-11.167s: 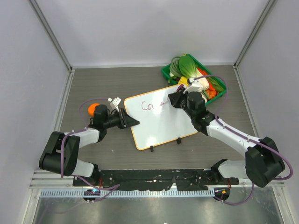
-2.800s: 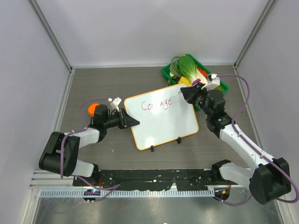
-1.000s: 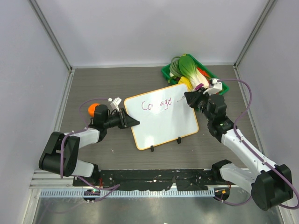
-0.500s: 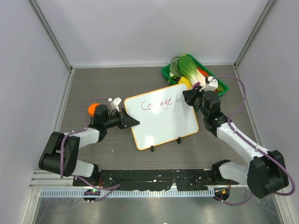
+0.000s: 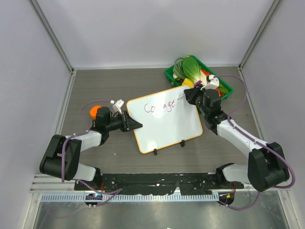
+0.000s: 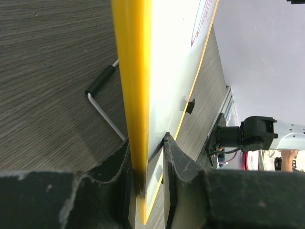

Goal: Write a sentence on the whiteboard

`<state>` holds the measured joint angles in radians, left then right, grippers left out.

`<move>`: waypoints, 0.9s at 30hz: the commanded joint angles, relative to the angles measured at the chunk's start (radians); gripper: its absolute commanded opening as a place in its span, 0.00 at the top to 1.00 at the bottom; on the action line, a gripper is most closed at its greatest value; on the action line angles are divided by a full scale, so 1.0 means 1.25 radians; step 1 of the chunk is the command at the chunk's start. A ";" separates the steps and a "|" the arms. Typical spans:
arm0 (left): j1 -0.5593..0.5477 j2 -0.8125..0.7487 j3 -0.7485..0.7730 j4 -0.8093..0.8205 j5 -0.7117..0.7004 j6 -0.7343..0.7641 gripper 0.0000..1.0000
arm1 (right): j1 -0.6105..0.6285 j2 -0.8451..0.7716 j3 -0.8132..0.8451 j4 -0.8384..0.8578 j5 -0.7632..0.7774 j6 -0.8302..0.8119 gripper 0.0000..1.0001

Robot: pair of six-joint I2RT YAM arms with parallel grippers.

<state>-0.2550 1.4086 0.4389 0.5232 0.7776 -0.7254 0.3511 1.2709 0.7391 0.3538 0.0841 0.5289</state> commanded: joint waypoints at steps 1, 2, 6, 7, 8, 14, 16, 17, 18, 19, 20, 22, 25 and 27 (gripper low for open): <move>-0.006 0.024 -0.006 -0.112 -0.142 0.109 1.00 | -0.001 0.001 0.024 0.036 0.030 -0.008 0.99; -0.005 0.024 -0.006 -0.112 -0.141 0.109 1.00 | -0.002 -0.001 0.021 0.031 0.035 -0.006 0.99; -0.006 0.023 -0.009 -0.111 -0.143 0.109 1.00 | -0.001 -0.007 0.013 0.019 0.059 -0.012 0.99; -0.006 0.023 -0.008 -0.111 -0.144 0.109 1.00 | -0.004 -0.009 0.012 0.015 0.065 -0.014 0.99; -0.006 0.024 -0.006 -0.111 -0.142 0.109 1.00 | -0.001 -0.010 0.012 0.010 0.068 -0.017 0.99; -0.007 0.025 -0.007 -0.109 -0.144 0.108 1.00 | -0.002 -0.014 0.009 -0.014 0.114 -0.019 1.00; -0.006 0.024 -0.006 -0.111 -0.142 0.109 1.00 | -0.002 -0.015 0.010 -0.020 0.130 -0.019 0.99; -0.006 0.025 -0.006 -0.111 -0.143 0.109 1.00 | -0.004 -0.015 0.011 -0.023 0.133 -0.021 0.99; -0.006 0.025 -0.007 -0.111 -0.142 0.108 1.00 | -0.002 -0.019 0.011 -0.023 0.133 -0.021 0.99; -0.006 0.025 -0.007 -0.111 -0.143 0.108 1.00 | -0.002 -0.021 0.011 -0.020 0.133 -0.016 0.99; -0.006 0.025 -0.007 -0.111 -0.145 0.109 1.00 | -0.002 -0.028 0.011 -0.018 0.125 -0.014 0.99; -0.006 0.027 -0.006 -0.111 -0.145 0.109 1.00 | -0.002 -0.040 0.014 -0.017 0.119 -0.016 0.99; -0.006 0.030 -0.005 -0.111 -0.145 0.109 1.00 | -0.002 -0.057 0.019 -0.008 0.113 -0.008 0.99; -0.006 0.033 -0.005 -0.109 -0.145 0.109 1.00 | -0.001 -0.063 0.026 -0.006 0.105 -0.005 0.99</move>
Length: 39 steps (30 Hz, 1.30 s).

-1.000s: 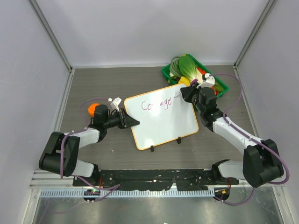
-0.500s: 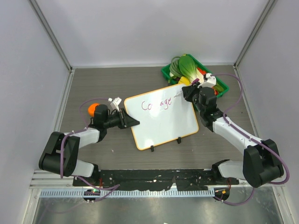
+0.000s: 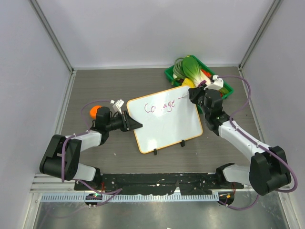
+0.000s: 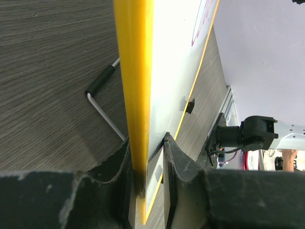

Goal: Write a sentence on the whiteboard

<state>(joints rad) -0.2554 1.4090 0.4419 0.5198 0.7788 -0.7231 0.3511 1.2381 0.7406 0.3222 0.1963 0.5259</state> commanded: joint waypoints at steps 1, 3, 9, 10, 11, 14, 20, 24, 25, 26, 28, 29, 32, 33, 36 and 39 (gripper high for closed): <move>-0.006 0.031 -0.007 -0.107 -0.146 0.107 1.00 | -0.002 -0.033 0.032 0.020 0.008 0.003 0.99; -0.006 0.032 -0.006 -0.108 -0.143 0.107 1.00 | 0.000 -0.030 0.043 0.025 -0.007 0.004 0.99; -0.006 0.029 -0.007 -0.108 -0.146 0.107 1.00 | -0.001 0.004 0.059 0.037 -0.029 0.013 0.99; -0.006 0.026 -0.007 -0.108 -0.146 0.107 1.00 | 0.000 0.008 0.059 0.039 -0.032 0.019 0.99; -0.006 0.026 -0.009 -0.108 -0.146 0.107 1.00 | 0.001 0.011 0.058 0.043 -0.033 0.021 0.99; -0.006 0.029 -0.007 -0.109 -0.147 0.107 1.00 | 0.000 0.026 0.066 0.041 -0.029 0.025 0.99; -0.006 0.026 -0.007 -0.110 -0.148 0.108 1.00 | 0.001 0.020 0.042 0.021 -0.023 0.017 0.99; -0.007 0.029 -0.006 -0.110 -0.147 0.108 1.00 | 0.000 0.012 0.022 0.007 -0.029 0.011 0.99; -0.007 0.029 -0.007 -0.110 -0.147 0.108 1.00 | -0.001 0.010 0.019 0.006 -0.031 0.012 0.99; -0.007 0.029 -0.007 -0.110 -0.148 0.108 1.00 | -0.001 0.006 0.010 0.004 -0.029 0.010 0.99; -0.008 0.029 -0.007 -0.110 -0.148 0.108 1.00 | -0.001 0.000 0.000 -0.001 -0.034 0.010 0.99; -0.007 0.029 -0.007 -0.110 -0.148 0.108 1.00 | -0.001 -0.004 -0.006 -0.004 -0.034 0.009 0.99; -0.008 0.028 -0.007 -0.110 -0.148 0.108 1.00 | -0.002 -0.015 -0.019 -0.010 -0.042 0.005 0.99; -0.008 0.026 -0.007 -0.110 -0.149 0.108 1.00 | -0.001 -0.017 -0.024 -0.015 -0.044 0.003 0.99; -0.008 0.028 -0.007 -0.110 -0.151 0.108 1.00 | 0.000 -0.033 -0.040 -0.022 -0.048 0.004 0.99; -0.008 0.028 -0.007 -0.110 -0.151 0.108 1.00 | -0.001 -0.043 -0.056 -0.029 -0.042 0.000 0.99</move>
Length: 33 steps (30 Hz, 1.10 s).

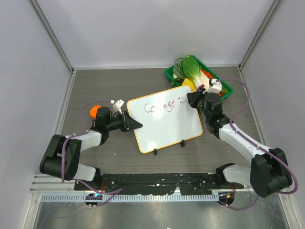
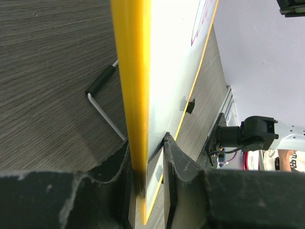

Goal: Write a sentence on the whiteboard

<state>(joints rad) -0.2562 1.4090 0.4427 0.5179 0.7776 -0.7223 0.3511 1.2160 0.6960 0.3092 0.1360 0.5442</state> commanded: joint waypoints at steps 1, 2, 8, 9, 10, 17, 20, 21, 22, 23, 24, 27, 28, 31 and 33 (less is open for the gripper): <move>-0.007 0.028 -0.008 -0.109 -0.150 0.108 1.00 | 0.000 -0.028 -0.022 -0.020 0.008 -0.013 0.99; -0.009 0.026 -0.009 -0.109 -0.151 0.108 1.00 | 0.000 -0.030 -0.022 -0.022 0.010 -0.013 0.99; -0.010 0.024 -0.011 -0.110 -0.152 0.109 1.00 | 0.000 -0.029 -0.008 -0.026 0.034 -0.016 0.99; -0.009 0.025 -0.009 -0.110 -0.151 0.109 1.00 | -0.001 -0.025 0.001 -0.028 0.036 -0.014 0.99; -0.010 0.025 -0.008 -0.110 -0.152 0.109 1.00 | -0.001 -0.024 0.006 -0.029 0.040 -0.016 0.99; -0.009 0.026 -0.007 -0.111 -0.152 0.109 1.00 | 0.000 -0.016 0.047 -0.023 0.050 -0.012 0.99; -0.009 0.028 -0.006 -0.112 -0.151 0.110 1.00 | 0.000 -0.011 0.064 -0.026 0.051 -0.009 0.99; -0.010 0.026 -0.007 -0.112 -0.151 0.110 1.00 | -0.001 -0.014 0.069 -0.025 0.050 -0.006 0.99; -0.011 0.026 -0.008 -0.111 -0.151 0.109 1.00 | -0.002 -0.014 0.070 -0.025 0.048 -0.007 0.99; -0.010 0.026 -0.008 -0.111 -0.151 0.110 1.00 | -0.001 -0.013 0.078 -0.030 0.049 -0.006 0.99; -0.010 0.026 -0.008 -0.111 -0.151 0.110 1.00 | -0.001 -0.013 0.083 -0.033 0.052 -0.011 0.99; -0.010 0.026 -0.007 -0.111 -0.151 0.110 1.00 | -0.001 -0.013 0.084 -0.034 0.067 -0.014 0.99; -0.010 0.025 -0.007 -0.111 -0.151 0.110 1.00 | -0.001 -0.012 0.084 -0.035 0.069 -0.014 0.99; -0.011 0.026 -0.007 -0.111 -0.152 0.110 1.00 | 0.000 0.000 0.085 -0.039 0.081 -0.014 0.99; -0.012 0.029 -0.007 -0.112 -0.151 0.110 1.00 | -0.001 0.008 0.085 -0.040 0.085 -0.018 0.99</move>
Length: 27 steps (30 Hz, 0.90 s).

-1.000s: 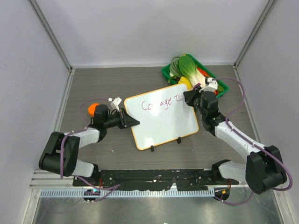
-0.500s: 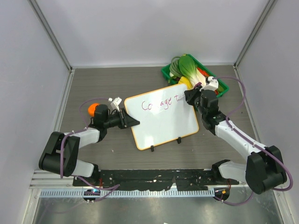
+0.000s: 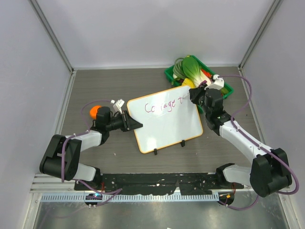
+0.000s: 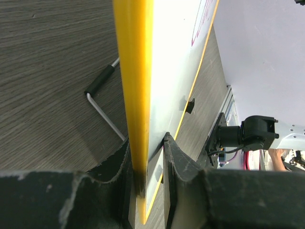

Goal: Write a sentence on the whiteboard

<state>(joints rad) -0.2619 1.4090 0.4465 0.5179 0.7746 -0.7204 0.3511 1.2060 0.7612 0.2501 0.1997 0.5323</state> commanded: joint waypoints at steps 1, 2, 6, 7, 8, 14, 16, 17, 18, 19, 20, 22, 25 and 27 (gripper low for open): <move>-0.006 0.028 -0.010 -0.112 -0.148 0.109 1.00 | -0.002 0.018 0.033 0.007 0.034 -0.009 1.00; -0.006 0.029 -0.009 -0.111 -0.148 0.109 1.00 | -0.002 0.021 0.033 0.006 0.035 -0.009 0.99; -0.006 0.029 -0.007 -0.112 -0.148 0.109 1.00 | -0.002 0.027 0.029 0.004 0.028 -0.007 0.99; -0.006 0.029 -0.007 -0.112 -0.147 0.109 1.00 | -0.002 0.028 0.026 0.004 0.028 -0.010 0.99; -0.006 0.029 -0.007 -0.112 -0.147 0.109 1.00 | -0.002 0.030 0.027 0.004 0.028 -0.010 0.99; -0.006 0.028 -0.009 -0.114 -0.148 0.110 1.00 | -0.002 0.027 0.016 0.000 0.002 -0.011 0.99; -0.006 0.028 -0.007 -0.114 -0.148 0.110 1.00 | -0.002 0.024 0.007 0.000 0.001 -0.012 0.99; -0.008 0.026 -0.009 -0.114 -0.150 0.110 1.00 | -0.001 0.022 0.005 -0.004 -0.001 -0.014 0.99; -0.008 0.026 -0.010 -0.114 -0.151 0.109 1.00 | -0.002 0.022 0.003 -0.007 -0.001 -0.012 0.99; -0.008 0.024 -0.010 -0.114 -0.151 0.110 1.00 | -0.002 0.019 0.002 -0.011 -0.001 -0.011 1.00; -0.006 0.025 -0.010 -0.114 -0.151 0.110 1.00 | -0.001 0.018 0.000 -0.012 -0.001 -0.012 0.99; -0.006 0.024 -0.009 -0.114 -0.152 0.110 1.00 | -0.002 0.013 -0.005 -0.016 -0.001 -0.015 0.99; -0.006 0.023 -0.010 -0.114 -0.152 0.109 1.00 | -0.002 0.008 -0.013 -0.021 -0.006 -0.017 0.99; -0.006 0.025 -0.010 -0.114 -0.151 0.110 1.00 | -0.002 0.005 -0.016 -0.027 -0.011 -0.020 0.99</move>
<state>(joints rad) -0.2623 1.4090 0.4484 0.5114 0.7715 -0.7212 0.3511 1.2366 0.7551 0.2447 0.1925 0.5274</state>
